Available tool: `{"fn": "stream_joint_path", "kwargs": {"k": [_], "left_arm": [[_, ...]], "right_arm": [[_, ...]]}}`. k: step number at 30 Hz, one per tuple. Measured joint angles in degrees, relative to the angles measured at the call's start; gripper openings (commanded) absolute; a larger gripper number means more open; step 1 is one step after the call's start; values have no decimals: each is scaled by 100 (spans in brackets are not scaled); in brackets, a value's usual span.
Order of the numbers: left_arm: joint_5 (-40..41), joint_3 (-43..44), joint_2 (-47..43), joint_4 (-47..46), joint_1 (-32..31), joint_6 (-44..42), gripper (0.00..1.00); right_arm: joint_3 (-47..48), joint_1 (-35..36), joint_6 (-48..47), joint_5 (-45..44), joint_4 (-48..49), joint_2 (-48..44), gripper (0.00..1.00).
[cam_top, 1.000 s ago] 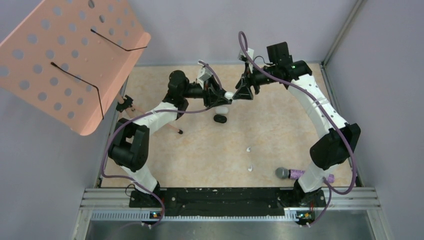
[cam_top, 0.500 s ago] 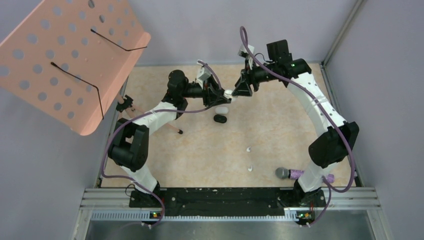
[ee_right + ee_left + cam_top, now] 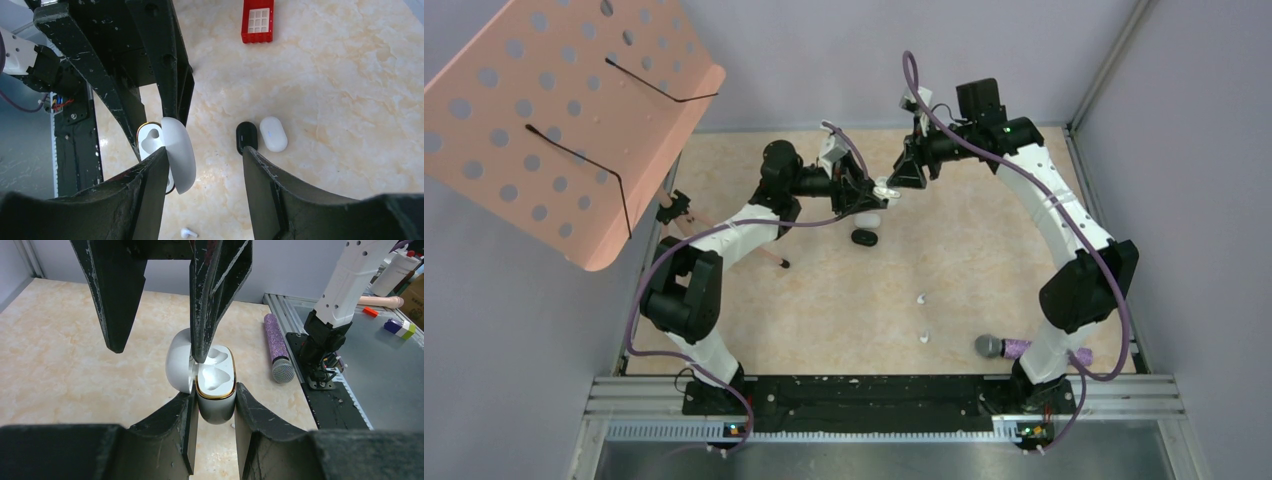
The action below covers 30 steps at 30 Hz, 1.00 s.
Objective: Insert the wireless bluetooth earbuds into the charging case
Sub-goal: Open the charging case, then pick up the earbud from the center of the board.
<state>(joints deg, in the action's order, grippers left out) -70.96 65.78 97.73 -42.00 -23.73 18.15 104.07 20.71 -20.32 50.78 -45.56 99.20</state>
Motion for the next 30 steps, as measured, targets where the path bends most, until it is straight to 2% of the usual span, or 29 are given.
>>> {"fn": "stream_joint_path", "kwargs": {"k": [5,12,20,23,25,30], "left_arm": [[61,0,0,-7,11,116,0],[319,-146,2,-328,197,603,0],[511,-411,-2,-446,461,1021,0],[599,-621,-76,-431,564,1137,0],[647,-772,-177,-409,645,1211,0],[835,-962,-455,-339,909,1346,0]], "right_arm": [[70,-13,74,48,-2,0,63],[-7,-39,129,-15,4,-516,64],[-2245,-48,-638,-675,59,-2129,49],[-3263,-48,-1093,-1060,109,-2286,38],[-3853,-48,-1239,-1340,118,-2269,38],[-4428,20,-1580,-1475,72,-2140,33]]}}
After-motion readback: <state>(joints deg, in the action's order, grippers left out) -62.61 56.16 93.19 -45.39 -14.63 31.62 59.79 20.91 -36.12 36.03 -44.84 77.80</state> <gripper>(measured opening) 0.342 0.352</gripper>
